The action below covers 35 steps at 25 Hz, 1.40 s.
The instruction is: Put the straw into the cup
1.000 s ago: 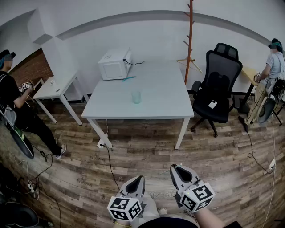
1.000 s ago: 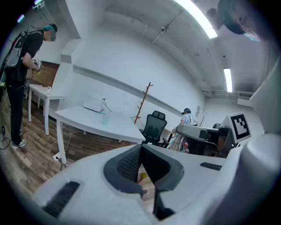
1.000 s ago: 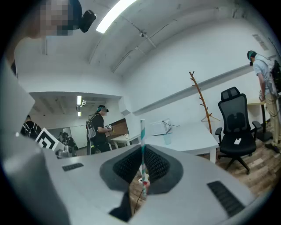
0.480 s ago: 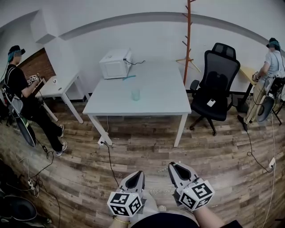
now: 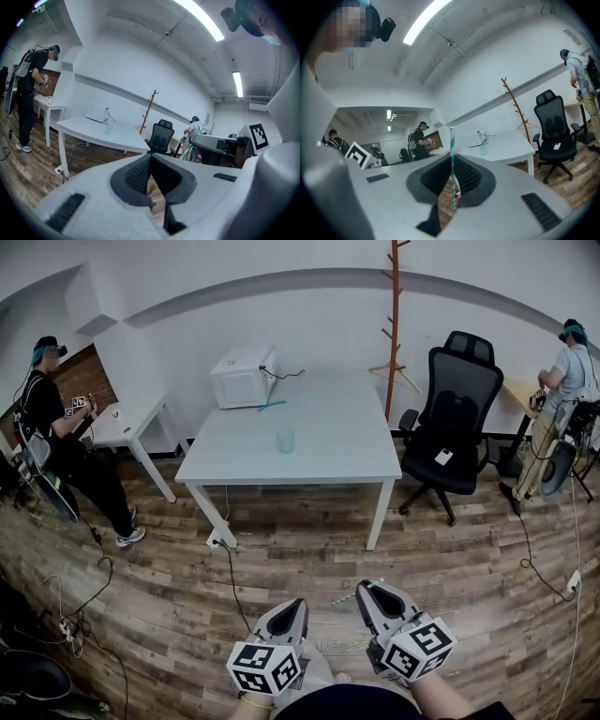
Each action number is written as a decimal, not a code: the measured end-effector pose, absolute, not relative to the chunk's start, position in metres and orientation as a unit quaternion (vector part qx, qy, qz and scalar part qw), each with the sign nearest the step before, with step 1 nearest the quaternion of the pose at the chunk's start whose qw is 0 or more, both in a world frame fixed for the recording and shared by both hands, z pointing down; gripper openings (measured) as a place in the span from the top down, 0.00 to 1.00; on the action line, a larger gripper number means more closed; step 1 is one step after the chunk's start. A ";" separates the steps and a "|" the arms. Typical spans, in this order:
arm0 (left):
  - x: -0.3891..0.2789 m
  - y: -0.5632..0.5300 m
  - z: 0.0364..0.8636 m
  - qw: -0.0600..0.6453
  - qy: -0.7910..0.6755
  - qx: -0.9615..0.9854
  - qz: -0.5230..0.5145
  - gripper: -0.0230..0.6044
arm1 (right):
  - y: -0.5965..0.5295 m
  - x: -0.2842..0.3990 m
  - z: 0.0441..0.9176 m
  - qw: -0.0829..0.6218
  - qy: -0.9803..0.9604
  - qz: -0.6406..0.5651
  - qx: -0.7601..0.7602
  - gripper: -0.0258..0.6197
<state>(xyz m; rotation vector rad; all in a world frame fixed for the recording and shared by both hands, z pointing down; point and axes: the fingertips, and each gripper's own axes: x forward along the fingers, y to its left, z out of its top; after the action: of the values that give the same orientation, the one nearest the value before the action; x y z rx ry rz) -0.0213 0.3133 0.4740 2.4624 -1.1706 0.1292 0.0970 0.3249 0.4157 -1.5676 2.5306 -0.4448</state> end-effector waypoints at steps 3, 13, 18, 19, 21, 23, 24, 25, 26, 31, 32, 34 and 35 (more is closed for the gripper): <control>-0.022 0.315 0.477 0.207 -0.421 0.882 0.043 0.93 | 0.326 0.094 0.417 0.067 0.840 -0.144 -0.518 0.90; -0.027 0.295 0.483 0.221 -0.418 0.880 0.042 0.93 | 0.307 0.093 0.417 0.072 0.837 -0.148 -0.521 0.90; -0.027 0.273 0.482 0.223 -0.418 0.880 0.041 0.93 | 0.286 0.089 0.418 0.065 0.839 -0.152 -0.518 0.90; -0.028 0.269 0.482 0.224 -0.418 0.879 0.040 0.93 | 0.281 0.088 0.419 0.066 0.840 -0.153 -0.517 0.90; -0.032 0.260 0.483 0.225 -0.420 0.878 0.040 0.93 | 0.272 0.085 0.419 0.068 0.841 -0.154 -0.515 0.90; -0.035 0.252 0.485 0.227 -0.423 0.877 0.039 0.93 | 0.264 0.081 0.419 0.067 0.842 -0.154 -0.512 0.90; -0.037 0.248 0.485 0.228 -0.423 0.876 0.039 0.93 | 0.259 0.079 0.419 0.067 0.843 -0.154 -0.511 0.90; -0.038 0.244 0.486 0.230 -0.423 0.876 0.039 0.93 | 0.255 0.077 0.420 0.066 0.844 -0.154 -0.510 0.90; -0.040 0.239 0.486 0.231 -0.424 0.875 0.038 0.93 | 0.249 0.075 0.420 0.066 0.844 -0.155 -0.509 0.90; -0.046 0.213 0.487 0.233 -0.424 0.874 0.035 0.93 | 0.223 0.067 0.419 0.068 0.846 -0.155 -0.506 0.90; -0.047 0.208 0.487 0.233 -0.424 0.875 0.034 0.93 | 0.218 0.065 0.418 0.066 0.846 -0.154 -0.506 0.90; -0.049 0.198 0.486 0.234 -0.423 0.875 0.032 0.93 | 0.208 0.063 0.416 0.064 0.847 -0.154 -0.505 0.90; -0.050 0.193 0.485 0.235 -0.422 0.875 0.031 0.93 | 0.203 0.062 0.416 0.064 0.846 -0.154 -0.506 0.90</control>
<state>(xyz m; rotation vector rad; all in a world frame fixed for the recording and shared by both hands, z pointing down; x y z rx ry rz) -0.0499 0.1928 0.4849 2.4018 -1.1585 0.0856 0.0615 0.2034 0.4156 -1.5282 2.5565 -0.4650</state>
